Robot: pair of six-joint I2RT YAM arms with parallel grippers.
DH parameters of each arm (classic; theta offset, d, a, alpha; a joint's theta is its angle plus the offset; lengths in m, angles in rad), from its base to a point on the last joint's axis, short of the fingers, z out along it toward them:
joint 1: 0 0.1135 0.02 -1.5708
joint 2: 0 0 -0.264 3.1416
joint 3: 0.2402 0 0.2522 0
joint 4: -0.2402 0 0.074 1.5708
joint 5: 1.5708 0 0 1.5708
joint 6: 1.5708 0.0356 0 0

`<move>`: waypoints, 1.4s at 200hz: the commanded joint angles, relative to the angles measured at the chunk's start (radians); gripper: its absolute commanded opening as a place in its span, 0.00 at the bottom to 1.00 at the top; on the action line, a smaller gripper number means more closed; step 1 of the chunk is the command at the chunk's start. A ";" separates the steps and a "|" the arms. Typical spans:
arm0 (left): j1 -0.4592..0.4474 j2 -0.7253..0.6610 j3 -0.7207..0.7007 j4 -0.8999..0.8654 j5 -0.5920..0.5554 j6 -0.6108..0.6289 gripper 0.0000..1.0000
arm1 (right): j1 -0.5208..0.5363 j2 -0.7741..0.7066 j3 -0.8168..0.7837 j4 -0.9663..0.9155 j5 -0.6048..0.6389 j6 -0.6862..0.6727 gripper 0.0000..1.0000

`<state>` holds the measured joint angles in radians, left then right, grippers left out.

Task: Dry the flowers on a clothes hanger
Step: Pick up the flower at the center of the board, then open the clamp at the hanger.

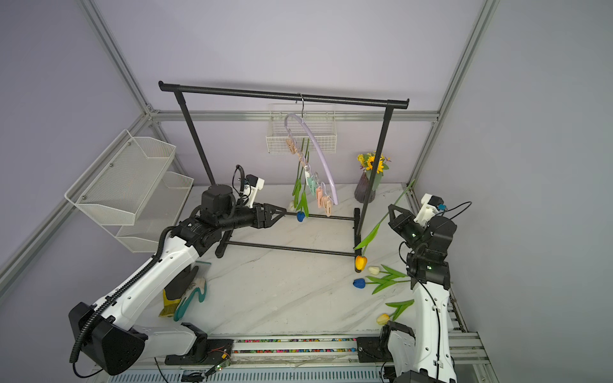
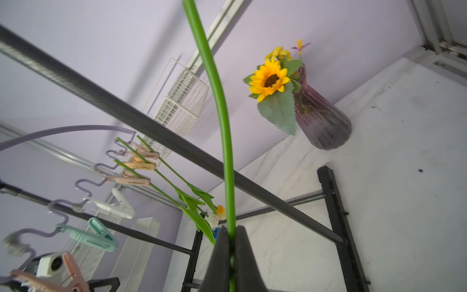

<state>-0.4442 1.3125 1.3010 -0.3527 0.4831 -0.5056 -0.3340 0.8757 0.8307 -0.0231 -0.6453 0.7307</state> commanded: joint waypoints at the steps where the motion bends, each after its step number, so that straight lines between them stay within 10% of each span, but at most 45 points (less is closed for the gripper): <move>1: 0.040 -0.012 0.048 0.065 0.018 -0.012 0.67 | 0.019 -0.024 0.019 0.182 -0.107 -0.036 0.00; 126: 0.099 0.070 0.071 0.470 0.121 0.100 0.72 | 0.292 0.191 0.108 0.404 -0.128 -0.236 0.00; 280: 0.125 0.329 0.383 0.238 0.395 0.324 0.72 | 0.495 0.489 0.276 0.459 0.001 -0.350 0.00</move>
<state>-0.3264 1.6325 1.6424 -0.0952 0.8383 -0.2409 0.1349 1.3296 1.0538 0.3958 -0.6949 0.4084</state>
